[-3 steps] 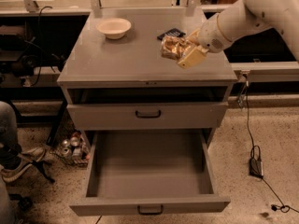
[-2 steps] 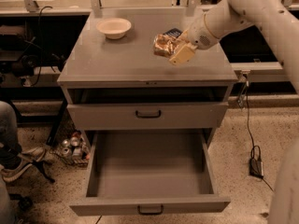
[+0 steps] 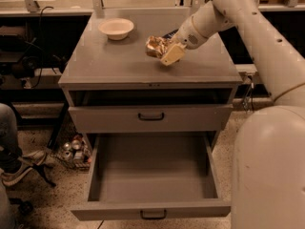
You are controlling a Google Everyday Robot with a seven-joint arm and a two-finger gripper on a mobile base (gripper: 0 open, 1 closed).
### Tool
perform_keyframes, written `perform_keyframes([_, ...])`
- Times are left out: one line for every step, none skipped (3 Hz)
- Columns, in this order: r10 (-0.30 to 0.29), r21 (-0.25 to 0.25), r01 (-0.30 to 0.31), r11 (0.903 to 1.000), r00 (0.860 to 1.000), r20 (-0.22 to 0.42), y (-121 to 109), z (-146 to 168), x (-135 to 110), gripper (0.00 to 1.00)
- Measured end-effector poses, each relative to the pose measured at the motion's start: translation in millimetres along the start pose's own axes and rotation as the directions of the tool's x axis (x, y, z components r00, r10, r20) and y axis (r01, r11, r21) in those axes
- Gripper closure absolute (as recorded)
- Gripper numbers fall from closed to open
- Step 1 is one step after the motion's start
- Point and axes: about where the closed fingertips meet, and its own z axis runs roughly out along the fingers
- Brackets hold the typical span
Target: Pick orange can from middle drawer and place on counter
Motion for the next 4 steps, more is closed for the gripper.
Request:
perform_keyframes([0.012,-0.024,-0.012,0.9996,1.000,0.007,-4.9,14.0,-2.8,0.29])
perform_keyframes([0.020,-0.044,-0.020,0.9988,1.000,0.011,-9.7,26.8,-4.3,0.06])
perform_keyframes([0.028,-0.056,-0.027,0.9981,0.999,0.022,-13.5,32.4,-5.0,0.00])
perform_keyframes([0.034,-0.060,-0.032,0.9977,0.999,0.036,-16.6,32.9,-4.6,0.00])
